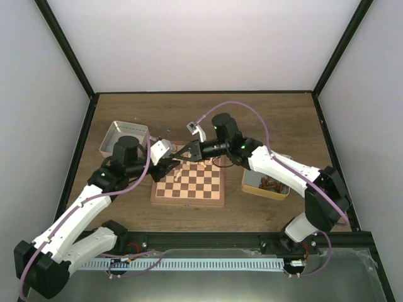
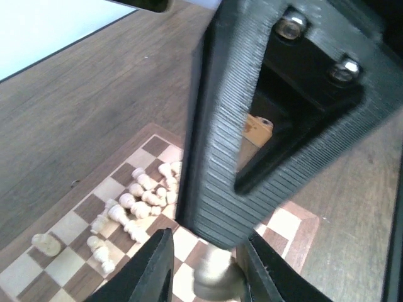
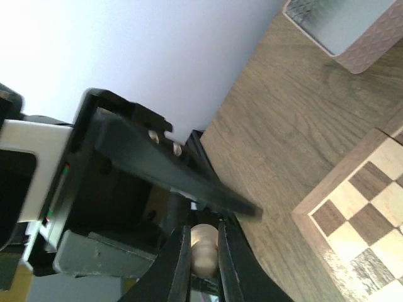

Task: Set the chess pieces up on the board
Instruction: Place the chess piece on the chessboard.

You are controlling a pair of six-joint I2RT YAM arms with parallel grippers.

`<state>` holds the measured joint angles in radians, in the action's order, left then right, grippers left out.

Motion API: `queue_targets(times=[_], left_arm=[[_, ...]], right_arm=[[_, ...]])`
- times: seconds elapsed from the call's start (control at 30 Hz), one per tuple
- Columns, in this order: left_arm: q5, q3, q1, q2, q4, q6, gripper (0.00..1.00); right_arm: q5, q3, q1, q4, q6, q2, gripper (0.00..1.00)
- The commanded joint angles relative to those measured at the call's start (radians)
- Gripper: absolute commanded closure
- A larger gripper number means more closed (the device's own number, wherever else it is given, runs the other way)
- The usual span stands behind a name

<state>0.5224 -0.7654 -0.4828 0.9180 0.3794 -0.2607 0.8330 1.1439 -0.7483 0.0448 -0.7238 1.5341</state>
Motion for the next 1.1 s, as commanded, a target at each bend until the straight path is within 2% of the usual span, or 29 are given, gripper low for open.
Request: queue_targets(times=[0.0,0.1,0.23,0.3,0.4,0.53,0.7,1.07], left_arm=[[-0.142,0.007,0.000,-0.005,-0.047,0.080,0.61],[-0.345,0.008,0.000,-0.042,-0.043,0.209,0.41],[-0.509,0.023,0.000,-0.153,-0.031,0.263,0.33],[-0.672,0.019,0.001,-0.227,-0.013,0.335,0.26],[-0.850,-0.049,0.001,-0.278,0.027,0.385,0.25],[-0.924,-0.098,0.001,-0.357,-0.044,0.370,0.23],[-0.923,-0.099,0.001,-0.401,-0.126,0.353,0.18],[-0.870,-0.072,0.001,-0.383,-0.137,0.386,0.17]], right_arm=[[-0.113,0.052,-0.032,0.076,0.072,0.010,0.97],[-0.349,0.099,-0.048,0.142,0.166,0.036,0.98],[-0.615,0.187,-0.070,0.215,0.267,0.122,0.99],[-0.713,0.223,-0.092,0.213,0.318,0.176,0.99],[-0.815,0.277,-0.146,0.181,0.422,0.255,0.99],[-0.906,0.382,-0.208,0.203,0.527,0.394,0.98],[-0.975,0.492,-0.260,0.237,0.596,0.526,0.99],[-1.129,0.686,-0.270,0.359,0.572,0.720,0.99]])
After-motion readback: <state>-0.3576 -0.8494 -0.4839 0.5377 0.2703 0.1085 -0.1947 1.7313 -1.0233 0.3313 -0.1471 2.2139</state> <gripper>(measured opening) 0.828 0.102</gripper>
